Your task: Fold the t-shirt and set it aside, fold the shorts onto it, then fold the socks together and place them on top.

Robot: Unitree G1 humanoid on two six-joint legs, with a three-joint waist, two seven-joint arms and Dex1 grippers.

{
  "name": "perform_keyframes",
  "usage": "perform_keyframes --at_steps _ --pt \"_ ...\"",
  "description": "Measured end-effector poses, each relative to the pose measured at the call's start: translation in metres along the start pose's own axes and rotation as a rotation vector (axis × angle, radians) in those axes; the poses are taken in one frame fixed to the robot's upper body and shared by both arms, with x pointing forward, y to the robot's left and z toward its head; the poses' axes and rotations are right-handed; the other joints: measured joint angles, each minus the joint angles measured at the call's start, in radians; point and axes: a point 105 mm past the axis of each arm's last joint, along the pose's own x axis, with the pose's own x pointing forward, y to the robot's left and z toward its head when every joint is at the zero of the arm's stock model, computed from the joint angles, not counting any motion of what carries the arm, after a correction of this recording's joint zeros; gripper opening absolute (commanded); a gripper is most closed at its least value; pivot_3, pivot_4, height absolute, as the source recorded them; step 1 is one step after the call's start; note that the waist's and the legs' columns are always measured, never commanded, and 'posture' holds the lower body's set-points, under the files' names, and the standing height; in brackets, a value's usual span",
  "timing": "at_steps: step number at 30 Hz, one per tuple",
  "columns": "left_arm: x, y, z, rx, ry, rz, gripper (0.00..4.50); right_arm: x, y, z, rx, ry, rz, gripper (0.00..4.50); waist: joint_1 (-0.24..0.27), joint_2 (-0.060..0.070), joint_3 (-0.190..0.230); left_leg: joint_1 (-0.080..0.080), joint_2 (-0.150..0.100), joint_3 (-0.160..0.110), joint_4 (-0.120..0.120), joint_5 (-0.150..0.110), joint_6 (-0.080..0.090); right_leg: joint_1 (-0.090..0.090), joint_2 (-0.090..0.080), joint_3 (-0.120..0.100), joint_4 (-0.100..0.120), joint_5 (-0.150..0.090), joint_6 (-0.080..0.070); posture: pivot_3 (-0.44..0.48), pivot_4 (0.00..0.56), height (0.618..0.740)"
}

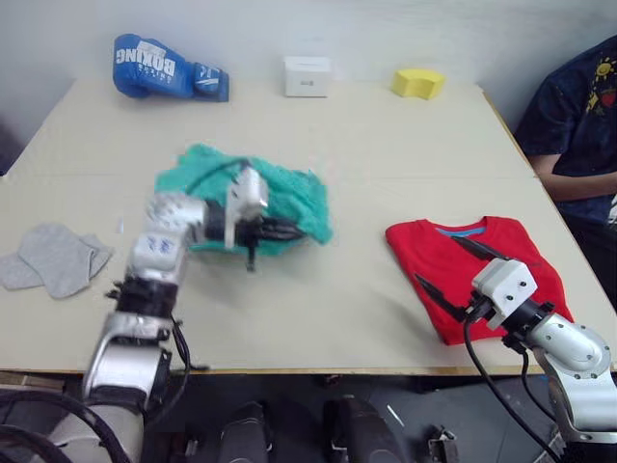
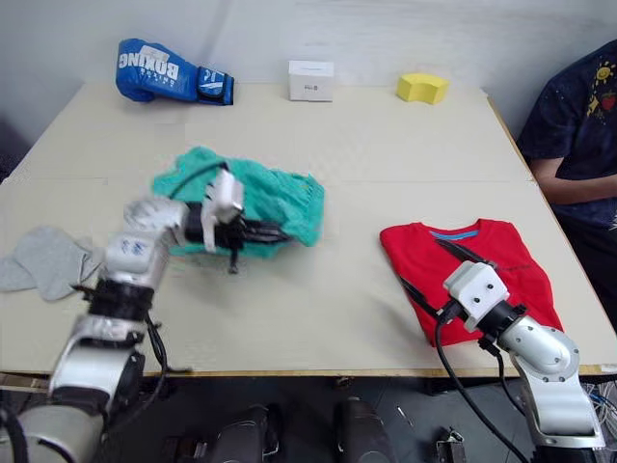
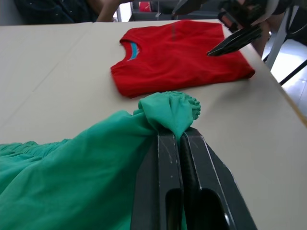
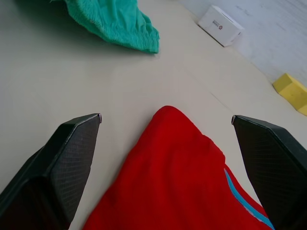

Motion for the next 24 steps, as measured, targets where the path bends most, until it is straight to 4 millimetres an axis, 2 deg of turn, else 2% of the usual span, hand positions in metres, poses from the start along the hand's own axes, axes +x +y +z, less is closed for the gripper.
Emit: perform_keyframes --at_steps 2,4,7,9,11,13,14,16,19,21,24 --pt "0.004 -0.014 -0.005 0.012 0.009 -0.009 0.67 -0.003 0.002 -0.004 0.013 0.019 0.0 4.5 0.002 0.002 -0.001 0.002 0.0 0.0 -0.001 0.0 0.0 0.001 0.0 0.001 0.0 0.0 0.0 0.0 0.15 0.74" --pt "0.006 -0.022 -0.01 -0.02 -0.007 0.006 1.28 -0.003 0.003 -0.006 0.021 0.023 0.0 4.5 0.002 0.002 -0.001 0.001 0.0 0.0 -0.001 0.0 0.0 0.001 0.0 0.001 0.0 0.0 0.0 0.0 0.15 0.74" --pt "-0.004 -0.031 -0.015 -0.023 -0.023 0.021 2.18 0.001 0.004 -0.003 0.069 0.003 -0.023 4.5 0.0 0.002 -0.001 0.001 0.001 0.0 -0.001 0.0 0.0 0.001 0.0 0.001 0.0 0.0 0.0 0.0 0.15 0.74" --pt "-0.026 -0.028 -0.009 -0.053 -0.075 0.082 2.79 0.011 -0.002 0.005 0.143 -0.035 -0.071 4.5 -0.007 0.002 -0.001 0.001 0.002 0.0 -0.001 0.0 0.0 0.0 0.0 0.0 0.0 0.001 -0.001 0.0 0.15 0.74" --pt "-0.061 -0.022 0.001 -0.089 -0.076 0.15 3.49 0.023 -0.01 0.025 0.147 -0.088 -0.075 4.5 -0.017 0.003 0.0 0.001 0.003 -0.001 -0.002 0.0 -0.001 0.0 0.0 -0.002 0.0 0.001 -0.003 0.0 0.15 0.74" --pt "-0.1 -0.031 -0.002 -0.166 0.036 0.166 4.21 0.032 -0.008 0.046 0.127 -0.144 -0.034 4.5 -0.022 0.004 -0.001 0.003 0.003 -0.001 -0.005 0.0 -0.002 0.0 0.001 -0.003 -0.001 0.0 -0.005 0.0 0.15 0.74" --pt "-0.109 -0.035 -0.005 -0.195 0.075 0.16 4.43 0.035 -0.005 0.049 0.128 -0.151 -0.016 4.5 -0.021 0.004 -0.001 0.003 0.003 -0.001 -0.005 -0.001 -0.003 0.0 0.001 -0.003 -0.001 -0.001 -0.006 0.0 0.15 0.74" --pt "-0.131 -0.037 -0.018 -0.216 0.132 0.227 4.48 0.048 0.015 0.054 0.135 -0.155 0.099 4.5 -0.019 0.005 -0.001 0.003 0.003 -0.001 -0.007 -0.001 -0.003 0.0 0.0 -0.003 -0.002 -0.001 -0.006 0.0 0.15 0.74" --pt "-0.158 -0.022 -0.031 -0.193 0.129 0.403 4.48 0.064 0.058 0.063 0.12 -0.163 0.3 4.5 -0.007 0.004 0.0 -0.001 0.003 -0.004 -0.005 -0.003 0.002 -0.001 0.0 -0.006 -0.003 -0.001 -0.007 0.0 0.15 0.74" --pt "-0.174 -0.019 -0.04 -0.146 0.158 0.487 4.48 0.07 0.074 0.062 0.085 -0.138 0.361 4.5 -0.005 0.004 0.0 -0.001 0.003 -0.003 -0.004 -0.005 0.004 -0.001 -0.002 -0.006 -0.004 -0.001 -0.006 0.0 0.15 0.74" --pt "-0.191 -0.026 -0.062 -0.088 0.282 0.544 4.48 0.073 0.094 0.052 0.036 -0.073 0.429 4.5 -0.005 0.004 0.0 -0.002 0.003 -0.002 -0.004 -0.006 0.005 0.0 -0.003 -0.006 -0.007 -0.001 -0.006 0.0 0.15 0.74"
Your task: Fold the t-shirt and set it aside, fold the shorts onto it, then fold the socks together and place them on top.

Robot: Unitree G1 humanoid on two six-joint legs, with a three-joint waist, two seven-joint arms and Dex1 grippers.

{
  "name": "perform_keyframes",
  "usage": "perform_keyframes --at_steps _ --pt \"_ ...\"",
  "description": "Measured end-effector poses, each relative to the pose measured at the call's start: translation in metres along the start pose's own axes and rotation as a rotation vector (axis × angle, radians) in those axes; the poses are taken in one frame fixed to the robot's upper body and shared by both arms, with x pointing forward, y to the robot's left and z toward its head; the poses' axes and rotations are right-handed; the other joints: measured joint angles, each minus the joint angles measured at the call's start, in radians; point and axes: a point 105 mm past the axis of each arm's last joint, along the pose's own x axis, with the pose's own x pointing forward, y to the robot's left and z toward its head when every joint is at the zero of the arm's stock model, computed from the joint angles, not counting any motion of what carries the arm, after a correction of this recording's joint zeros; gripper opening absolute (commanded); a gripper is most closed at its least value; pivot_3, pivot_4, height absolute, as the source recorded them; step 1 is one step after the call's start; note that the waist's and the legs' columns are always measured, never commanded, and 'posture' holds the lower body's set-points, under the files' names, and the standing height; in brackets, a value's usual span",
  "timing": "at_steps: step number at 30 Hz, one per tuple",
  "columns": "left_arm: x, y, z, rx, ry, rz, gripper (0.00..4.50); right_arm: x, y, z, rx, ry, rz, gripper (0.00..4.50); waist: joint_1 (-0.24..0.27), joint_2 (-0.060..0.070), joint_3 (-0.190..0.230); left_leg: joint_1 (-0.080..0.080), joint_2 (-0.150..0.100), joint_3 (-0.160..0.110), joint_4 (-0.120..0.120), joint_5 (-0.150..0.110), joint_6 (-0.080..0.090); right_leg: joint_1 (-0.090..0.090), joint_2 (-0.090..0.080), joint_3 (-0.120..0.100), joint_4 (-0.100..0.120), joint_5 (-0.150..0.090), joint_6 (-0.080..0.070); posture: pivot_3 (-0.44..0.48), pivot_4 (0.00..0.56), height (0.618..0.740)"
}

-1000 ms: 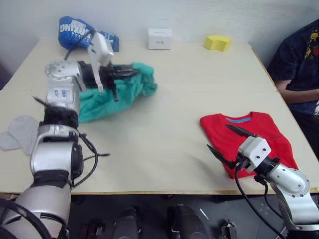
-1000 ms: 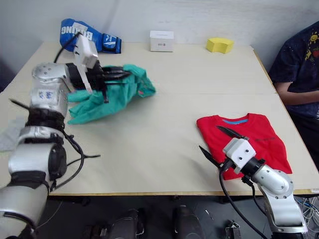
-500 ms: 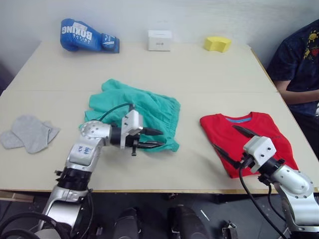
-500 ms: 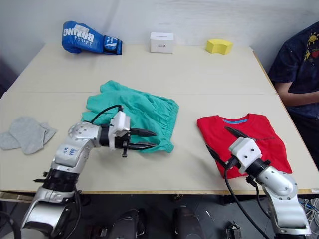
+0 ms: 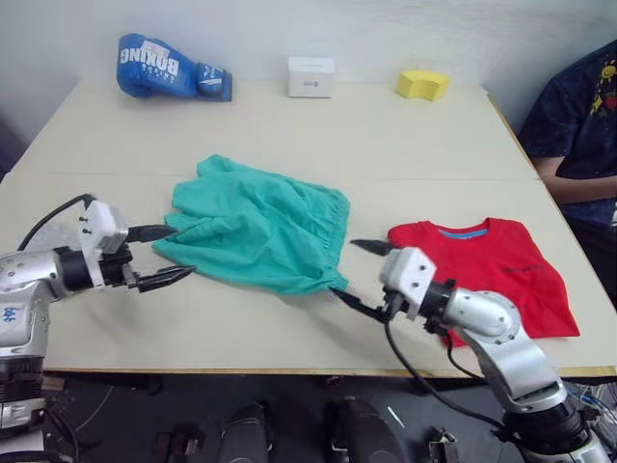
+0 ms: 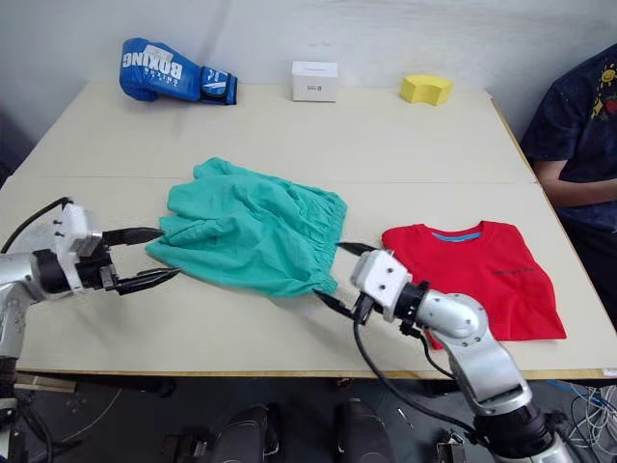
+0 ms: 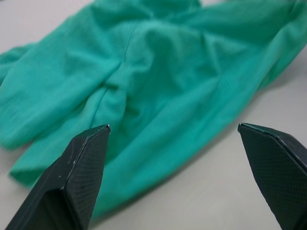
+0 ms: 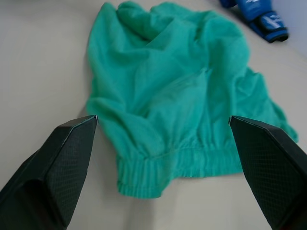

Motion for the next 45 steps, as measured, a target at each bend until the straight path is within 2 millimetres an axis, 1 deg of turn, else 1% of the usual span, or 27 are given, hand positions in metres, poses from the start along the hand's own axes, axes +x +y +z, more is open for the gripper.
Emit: perform_keyframes --at_steps 2,4,7,10,13,15,17,19,22,24,30,34,36,37,40,43,45 --pt "-0.005 0.0 -0.015 0.066 0.06 0.036 4.48 0.003 0.009 -0.01 -0.023 0.058 0.039 4.5 0.002 0.0 0.0 -0.001 0.0 0.0 -0.001 -0.001 0.001 0.0 0.0 0.0 -0.001 0.0 0.0 0.0 0.15 0.74" --pt "-0.008 0.003 -0.022 0.117 0.085 0.072 4.48 0.005 0.01 -0.014 -0.018 0.085 0.023 4.5 0.006 0.0 0.0 -0.001 0.001 0.0 -0.001 -0.001 0.001 -0.001 0.0 0.0 -0.001 0.0 -0.001 0.0 0.15 0.74" --pt "-0.015 0.007 -0.027 0.142 0.111 0.115 4.48 0.014 0.004 -0.019 0.03 0.107 -0.058 4.5 0.005 -0.001 -0.001 -0.001 0.001 0.0 -0.002 -0.001 0.0 -0.001 0.0 -0.001 -0.001 0.001 -0.002 0.0 0.15 0.74" --pt "-0.018 0.013 -0.029 0.176 0.138 0.17 4.48 0.024 -0.013 -0.026 -0.004 0.143 -0.137 4.5 -0.003 -0.001 -0.001 -0.001 0.001 0.0 -0.003 -0.002 -0.003 -0.002 0.0 -0.001 -0.001 0.002 -0.003 0.0 0.15 0.74" --pt "-0.022 0.016 -0.034 0.207 0.18 0.191 4.5 0.028 -0.021 -0.025 -0.061 0.157 -0.173 3.91 -0.01 -0.001 -0.001 0.0 0.001 0.0 -0.005 0.0 -0.003 -0.002 0.0 -0.001 -0.001 0.002 -0.003 0.0 0.15 0.74" --pt "-0.027 0.021 -0.041 0.203 0.22 0.215 4.5 0.03 -0.021 -0.026 -0.053 0.161 -0.174 3.27 -0.013 -0.001 -0.001 -0.001 0.001 0.0 -0.006 0.002 -0.001 -0.003 0.001 -0.001 -0.001 0.002 -0.004 0.0 0.15 0.74" --pt "-0.027 0.026 -0.045 0.199 0.242 0.236 4.5 0.032 -0.021 -0.027 -0.039 0.161 -0.175 2.48 -0.014 -0.001 -0.001 -0.001 0.001 0.0 -0.007 0.002 -0.001 -0.004 0.002 -0.001 -0.001 0.002 -0.004 0.0 0.15 0.74" --pt "-0.025 0.03 -0.045 0.21 0.25 0.234 4.5 0.033 -0.023 -0.023 -0.048 0.152 -0.174 1.81 -0.015 -0.001 -0.001 -0.001 0.001 0.001 -0.007 0.002 -0.001 -0.004 0.002 -0.001 -0.001 0.002 -0.004 0.0 0.15 0.74" --pt "-0.019 0.03 -0.047 0.205 0.26 0.183 4.5 0.037 -0.026 -0.017 -0.057 0.124 -0.178 0.75 -0.015 -0.001 -0.001 -0.001 0.001 0.001 -0.007 0.002 -0.001 -0.004 0.002 -0.001 -0.001 0.002 -0.004 0.0 0.15 0.74" --pt "-0.015 0.03 -0.045 0.216 0.269 0.149 4.5 0.037 -0.025 -0.017 -0.055 0.124 -0.174 0.03 -0.015 -0.001 -0.001 -0.001 0.001 0.001 -0.007 0.002 -0.001 -0.004 0.002 -0.001 -0.001 0.002 -0.004 0.0 0.15 0.74" --pt "0.011 0.035 -0.034 0.299 0.253 0.099 4.5 0.038 -0.023 -0.018 -0.037 0.124 -0.164 0.03 -0.008 -0.001 -0.001 0.0 0.0 0.002 -0.006 0.003 0.0 -0.004 0.001 -0.001 0.0 0.002 -0.003 0.0 0.15 0.74" --pt "0.044 0.037 -0.024 0.415 0.191 0.107 4.5 0.042 -0.028 -0.015 -0.012 0.11 -0.169 0.03 0.012 -0.001 -0.001 0.0 0.0 0.001 -0.005 0.005 0.001 -0.003 0.001 -0.001 0.002 0.003 -0.002 0.0 0.15 0.74" --pt "0.054 0.039 -0.021 0.458 0.184 0.104 4.5 0.045 -0.033 -0.009 0.017 0.088 -0.182 0.03 0.016 0.001 -0.003 0.0 -0.001 0.001 -0.004 0.005 0.001 -0.002 0.001 -0.002 0.002 0.003 -0.002 0.0 0.15 0.74" --pt "0.058 0.04 -0.02 0.473 0.18 0.103 4.5 0.045 -0.035 -0.007 0.044 0.072 -0.193 0.03 0.018 0.002 -0.004 0.0 -0.001 0.001 -0.004 0.005 0.001 -0.002 0.0 -0.002 0.002 0.004 -0.002 0.0 0.15 0.74" --pt "0.069 0.04 -0.016 0.484 0.156 0.087 4.5 0.047 -0.053 0.001 0.298 0.005 -0.302 0.03 0.017 0.004 -0.007 0.0 -0.001 0.001 -0.004 0.005 0.002 -0.002 0.0 -0.002 0.002 0.004 -0.002 0.0 0.15 0.74" --pt "0.08 0.031 -0.012 0.449 0.094 0.038 4.5 0.047 -0.063 0.011 0.384 -0.02 -0.321 0.03 0.017 0.005 -0.007 -0.001 -0.001 0.001 -0.004 0.005 0.002 -0.002 0.0 -0.002 0.001 0.004 -0.001 0.0 0.15 0.74" --pt "0.082 0.025 -0.01 0.43 0.067 0.003 4.5 0.046 -0.07 0.016 0.421 -0.03 -0.338 0.03 0.014 0.005 -0.007 -0.002 -0.001 0.001 -0.004 0.004 0.003 -0.002 0.0 -0.002 0.0 0.004 -0.001 0.0 0.15 0.74"
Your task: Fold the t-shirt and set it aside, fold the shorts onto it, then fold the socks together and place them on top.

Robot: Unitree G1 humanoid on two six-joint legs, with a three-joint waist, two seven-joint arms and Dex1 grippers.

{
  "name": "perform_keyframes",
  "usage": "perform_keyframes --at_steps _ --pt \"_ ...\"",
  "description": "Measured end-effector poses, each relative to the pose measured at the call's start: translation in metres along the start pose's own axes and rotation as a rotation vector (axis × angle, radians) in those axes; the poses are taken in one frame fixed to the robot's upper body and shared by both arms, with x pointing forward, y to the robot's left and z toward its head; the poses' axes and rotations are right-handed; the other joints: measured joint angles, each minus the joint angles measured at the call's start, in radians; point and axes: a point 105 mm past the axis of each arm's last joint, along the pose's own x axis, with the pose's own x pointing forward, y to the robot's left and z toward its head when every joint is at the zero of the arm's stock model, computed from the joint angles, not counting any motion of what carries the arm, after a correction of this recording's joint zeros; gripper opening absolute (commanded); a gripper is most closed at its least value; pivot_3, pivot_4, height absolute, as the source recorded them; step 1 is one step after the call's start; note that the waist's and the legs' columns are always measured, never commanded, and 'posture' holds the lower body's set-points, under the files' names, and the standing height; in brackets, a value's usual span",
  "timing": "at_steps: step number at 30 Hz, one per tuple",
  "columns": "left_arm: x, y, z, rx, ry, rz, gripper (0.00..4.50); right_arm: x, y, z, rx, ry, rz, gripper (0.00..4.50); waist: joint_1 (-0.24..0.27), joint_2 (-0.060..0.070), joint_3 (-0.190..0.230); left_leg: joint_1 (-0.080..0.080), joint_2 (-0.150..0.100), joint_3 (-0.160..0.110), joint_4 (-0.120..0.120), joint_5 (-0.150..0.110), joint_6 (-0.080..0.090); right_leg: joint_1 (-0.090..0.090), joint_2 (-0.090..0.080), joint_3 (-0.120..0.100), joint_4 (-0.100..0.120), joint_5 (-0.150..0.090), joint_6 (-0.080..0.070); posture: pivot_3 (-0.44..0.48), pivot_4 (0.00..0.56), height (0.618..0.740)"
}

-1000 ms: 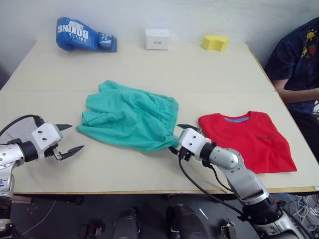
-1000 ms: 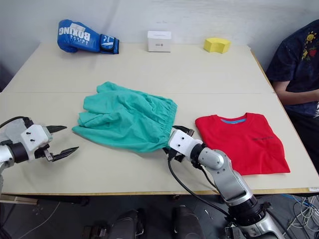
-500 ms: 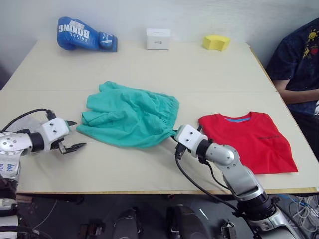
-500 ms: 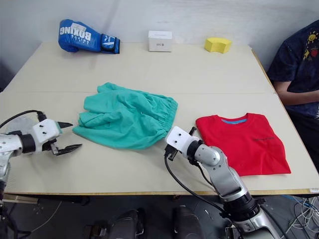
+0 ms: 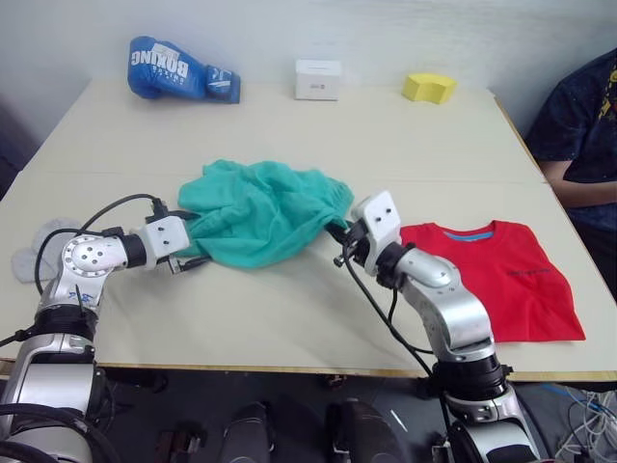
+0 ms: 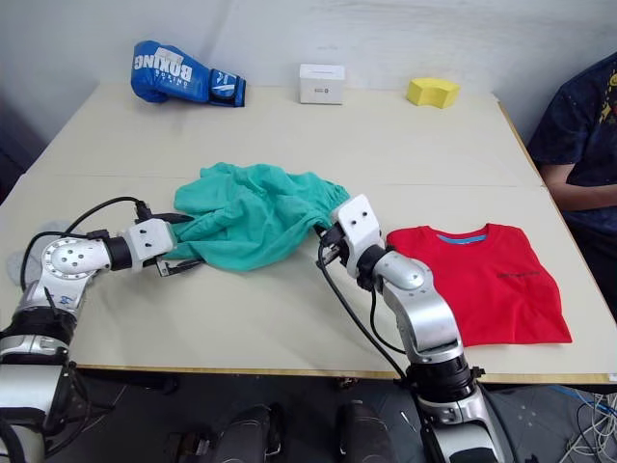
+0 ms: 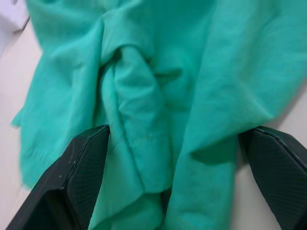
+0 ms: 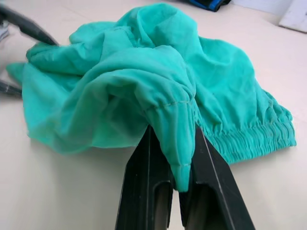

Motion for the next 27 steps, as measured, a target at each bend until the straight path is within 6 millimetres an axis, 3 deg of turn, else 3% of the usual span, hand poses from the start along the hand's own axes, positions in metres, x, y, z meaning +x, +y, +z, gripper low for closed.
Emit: perform_keyframes --at_steps 9,16,19,27 --pt "-0.006 -0.005 0.0 0.039 0.006 -0.051 4.5 0.004 -0.004 0.011 0.155 -0.017 -0.031 0.03 -0.012 0.0 0.0 0.0 0.001 0.001 -0.001 0.0 0.0 -0.001 0.002 0.001 -0.001 0.0 0.0 0.0 0.15 0.74" --pt "0.007 0.021 -0.008 0.205 0.172 0.084 4.5 -0.002 -0.006 0.018 0.143 -0.027 -0.01 0.03 -0.008 0.007 -0.006 0.005 0.001 0.0 -0.002 0.001 -0.001 0.001 0.002 0.001 0.002 0.002 -0.001 0.0 0.15 0.74" --pt "0.007 0.028 -0.016 0.201 0.218 0.125 3.9 -0.008 -0.005 0.017 0.132 -0.026 0.016 0.0 -0.011 0.008 -0.007 0.005 0.001 0.0 -0.003 0.002 -0.001 0.001 0.003 0.001 0.002 0.002 -0.001 0.0 0.15 0.74" --pt "0.024 0.02 -0.021 0.084 0.211 0.12 1.26 -0.016 0.007 0.007 0.129 0.001 0.093 0.0 -0.006 0.009 -0.008 0.005 0.001 0.0 -0.004 0.004 0.001 0.0 0.003 0.0 0.001 0.002 -0.002 0.0 0.15 0.74"
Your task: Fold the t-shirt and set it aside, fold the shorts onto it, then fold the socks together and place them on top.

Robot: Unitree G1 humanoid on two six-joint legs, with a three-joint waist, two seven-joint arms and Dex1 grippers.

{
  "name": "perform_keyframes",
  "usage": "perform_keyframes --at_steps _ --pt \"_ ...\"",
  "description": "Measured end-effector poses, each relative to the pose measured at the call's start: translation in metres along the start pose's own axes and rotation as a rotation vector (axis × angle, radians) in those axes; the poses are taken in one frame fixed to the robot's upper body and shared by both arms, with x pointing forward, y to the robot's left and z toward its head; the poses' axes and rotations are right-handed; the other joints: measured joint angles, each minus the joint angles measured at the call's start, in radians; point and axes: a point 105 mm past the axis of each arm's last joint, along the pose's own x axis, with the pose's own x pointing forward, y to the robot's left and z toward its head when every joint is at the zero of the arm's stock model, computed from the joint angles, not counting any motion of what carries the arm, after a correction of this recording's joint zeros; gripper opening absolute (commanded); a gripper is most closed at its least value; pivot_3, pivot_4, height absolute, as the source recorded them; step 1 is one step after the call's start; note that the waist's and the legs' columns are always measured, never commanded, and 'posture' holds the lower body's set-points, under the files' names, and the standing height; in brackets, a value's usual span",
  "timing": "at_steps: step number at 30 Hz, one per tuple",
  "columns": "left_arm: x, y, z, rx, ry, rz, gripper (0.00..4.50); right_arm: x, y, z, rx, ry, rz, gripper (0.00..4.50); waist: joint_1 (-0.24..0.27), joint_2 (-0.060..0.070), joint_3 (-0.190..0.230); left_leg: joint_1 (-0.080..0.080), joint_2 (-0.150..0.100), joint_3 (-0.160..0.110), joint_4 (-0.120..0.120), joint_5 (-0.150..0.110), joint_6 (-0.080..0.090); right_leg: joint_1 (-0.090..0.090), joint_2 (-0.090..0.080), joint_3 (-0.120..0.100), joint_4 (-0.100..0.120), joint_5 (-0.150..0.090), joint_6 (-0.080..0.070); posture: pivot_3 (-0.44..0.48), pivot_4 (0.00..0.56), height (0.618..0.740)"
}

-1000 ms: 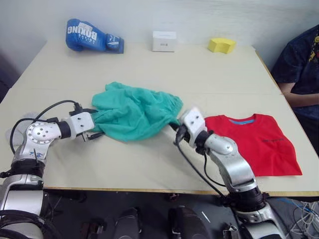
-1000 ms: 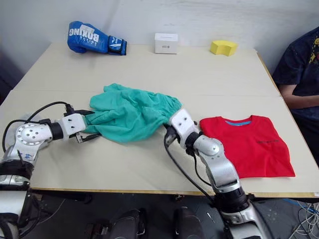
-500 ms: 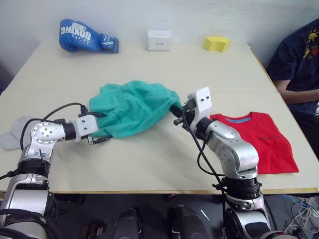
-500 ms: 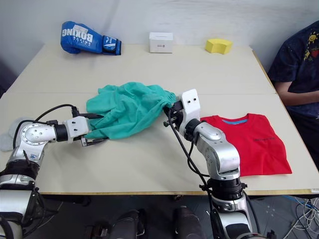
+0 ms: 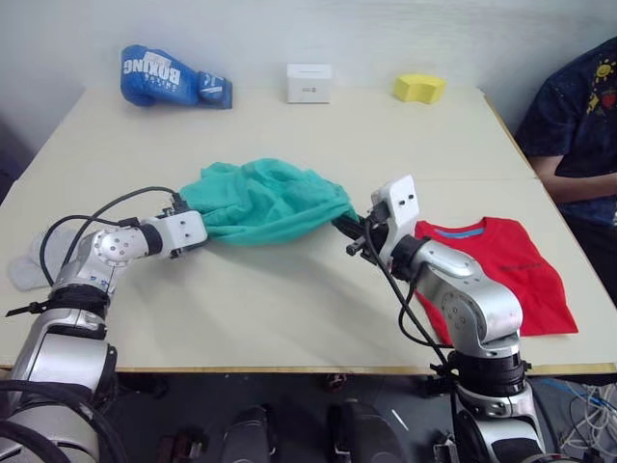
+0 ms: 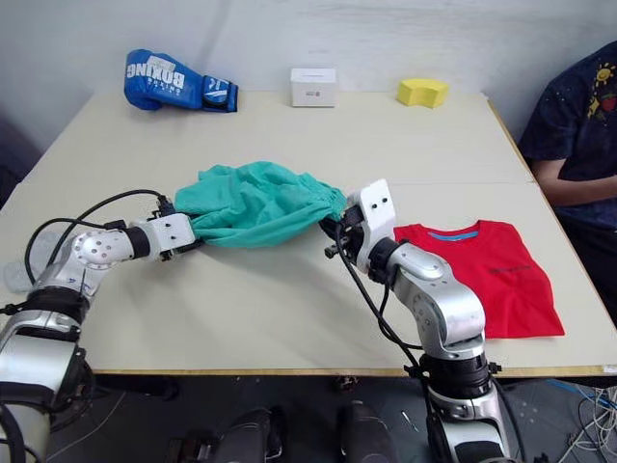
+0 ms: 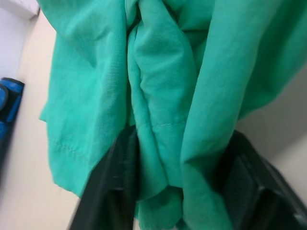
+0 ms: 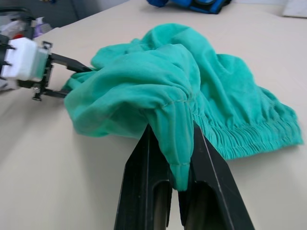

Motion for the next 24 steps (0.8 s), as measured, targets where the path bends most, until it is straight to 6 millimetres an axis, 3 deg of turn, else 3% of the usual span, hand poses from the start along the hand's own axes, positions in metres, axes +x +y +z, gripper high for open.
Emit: perform_keyframes --at_steps 4,10,13,17,20,24 --pt "0.001 -0.007 0.0 -0.062 -0.019 -0.032 0.02 -0.004 0.0 -0.007 -0.004 0.022 0.016 0.0 0.004 0.0 0.0 -0.001 0.0 0.0 0.0 0.0 0.0 0.0 0.0 0.0 -0.001 0.0 0.0 0.0 0.15 0.74" --pt "-0.016 -0.006 -0.004 -0.299 -0.084 -0.082 0.02 -0.014 -0.004 -0.015 -0.134 0.067 0.039 0.0 -0.008 -0.001 0.0 -0.003 0.0 0.0 -0.004 0.0 0.0 -0.002 0.001 -0.001 -0.005 0.0 0.0 0.0 0.15 0.74" --pt "-0.04 -0.012 0.002 -0.398 -0.128 -0.208 0.02 -0.026 -0.007 -0.031 -0.219 0.15 0.089 0.0 -0.02 -0.003 0.002 -0.006 0.001 0.0 -0.005 -0.001 -0.003 -0.004 0.002 -0.001 -0.009 -0.001 0.001 0.0 0.15 0.74" --pt "-0.086 -0.018 0.016 -0.48 -0.133 -0.396 0.02 -0.042 -0.006 -0.048 -0.32 0.239 0.192 0.0 -0.03 -0.006 0.004 -0.01 0.001 0.003 -0.005 0.0 -0.008 -0.008 0.002 0.003 -0.01 -0.003 0.004 0.0 0.15 0.74" --pt "-0.117 -0.038 0.016 -0.516 -0.054 -0.541 0.02 -0.051 -0.009 -0.057 -0.437 0.296 0.249 0.0 -0.035 -0.006 0.004 -0.009 0.0 0.004 -0.005 -0.001 -0.008 -0.009 0.001 0.004 -0.011 -0.004 0.004 0.0 0.15 0.74" --pt "-0.143 -0.077 0.019 -0.607 0.042 -0.727 0.02 -0.064 -0.007 -0.077 -0.546 0.377 0.339 0.0 -0.031 -0.008 0.006 -0.009 0.0 0.003 -0.005 -0.003 -0.008 -0.009 0.001 0.004 -0.01 -0.004 0.004 0.0 0.15 0.74"
